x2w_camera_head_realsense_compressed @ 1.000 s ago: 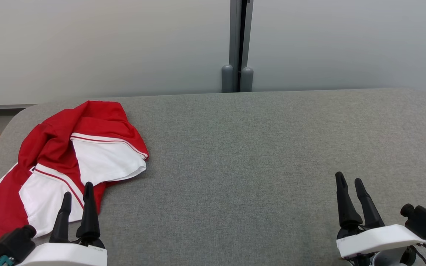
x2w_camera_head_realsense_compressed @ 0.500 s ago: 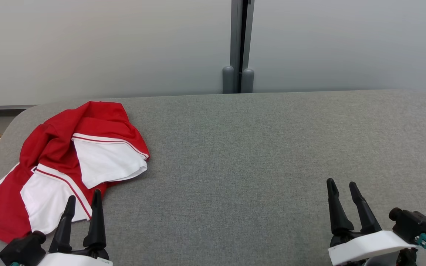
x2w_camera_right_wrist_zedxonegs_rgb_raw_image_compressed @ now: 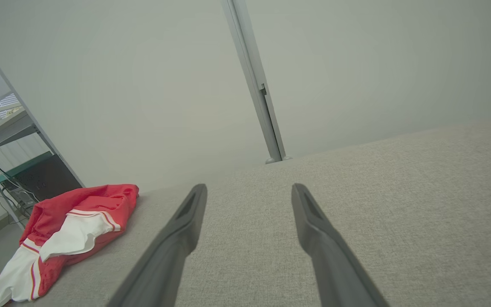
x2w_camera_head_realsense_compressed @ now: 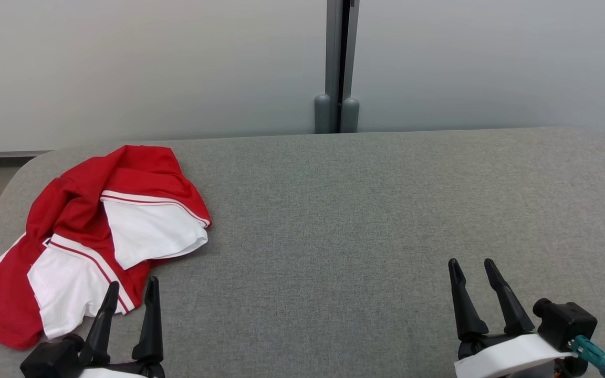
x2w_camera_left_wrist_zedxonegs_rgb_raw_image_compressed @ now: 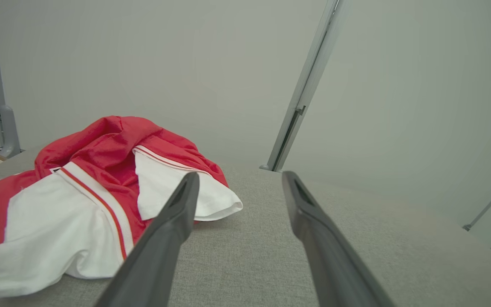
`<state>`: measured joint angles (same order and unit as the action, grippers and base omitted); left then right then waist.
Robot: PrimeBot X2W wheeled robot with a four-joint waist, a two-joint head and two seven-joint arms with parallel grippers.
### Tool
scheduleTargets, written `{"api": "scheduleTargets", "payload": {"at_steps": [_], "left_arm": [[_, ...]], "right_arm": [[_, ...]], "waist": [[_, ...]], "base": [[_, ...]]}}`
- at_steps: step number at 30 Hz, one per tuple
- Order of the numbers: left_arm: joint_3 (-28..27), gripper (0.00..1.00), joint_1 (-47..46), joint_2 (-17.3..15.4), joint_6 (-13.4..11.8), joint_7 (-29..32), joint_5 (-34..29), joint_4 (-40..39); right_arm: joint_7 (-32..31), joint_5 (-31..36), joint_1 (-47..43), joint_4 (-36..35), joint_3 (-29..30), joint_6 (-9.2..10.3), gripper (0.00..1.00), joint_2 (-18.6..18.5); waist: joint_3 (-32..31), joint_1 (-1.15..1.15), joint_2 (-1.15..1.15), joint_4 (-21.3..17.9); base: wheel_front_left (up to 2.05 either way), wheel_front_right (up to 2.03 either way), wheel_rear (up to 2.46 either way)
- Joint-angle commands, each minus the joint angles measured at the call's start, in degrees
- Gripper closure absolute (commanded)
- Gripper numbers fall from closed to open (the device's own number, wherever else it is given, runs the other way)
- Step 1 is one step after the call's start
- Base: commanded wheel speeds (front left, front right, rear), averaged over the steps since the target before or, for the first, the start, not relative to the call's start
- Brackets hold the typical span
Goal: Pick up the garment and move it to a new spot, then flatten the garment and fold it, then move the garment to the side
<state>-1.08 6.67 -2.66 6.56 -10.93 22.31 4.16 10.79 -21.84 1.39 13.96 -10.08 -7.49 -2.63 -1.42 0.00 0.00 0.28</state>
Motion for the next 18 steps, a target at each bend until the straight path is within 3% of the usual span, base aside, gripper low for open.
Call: {"api": "scheduleTargets", "payload": {"at_steps": [1,18], "left_arm": [[0.1,0.0,0.3,-0.3,0.2,-0.4,-1.4,-0.3],[0.5,0.0,1.0,-0.3,0.3,-2.4,-7.9,1.4]], "right_arm": [[0.6,1.1,0.0,-0.3,-0.3,0.0,0.0,-0.3],[2.6,8.9,-0.3,0.4,-1.4,0.0,0.0,-0.4]], "waist": [[0.0,0.0,0.0,0.0],[0.1,0.0,0.0,0.0]], "base": [[0.0,0.0,0.0],[0.0,0.0,0.0]]}}
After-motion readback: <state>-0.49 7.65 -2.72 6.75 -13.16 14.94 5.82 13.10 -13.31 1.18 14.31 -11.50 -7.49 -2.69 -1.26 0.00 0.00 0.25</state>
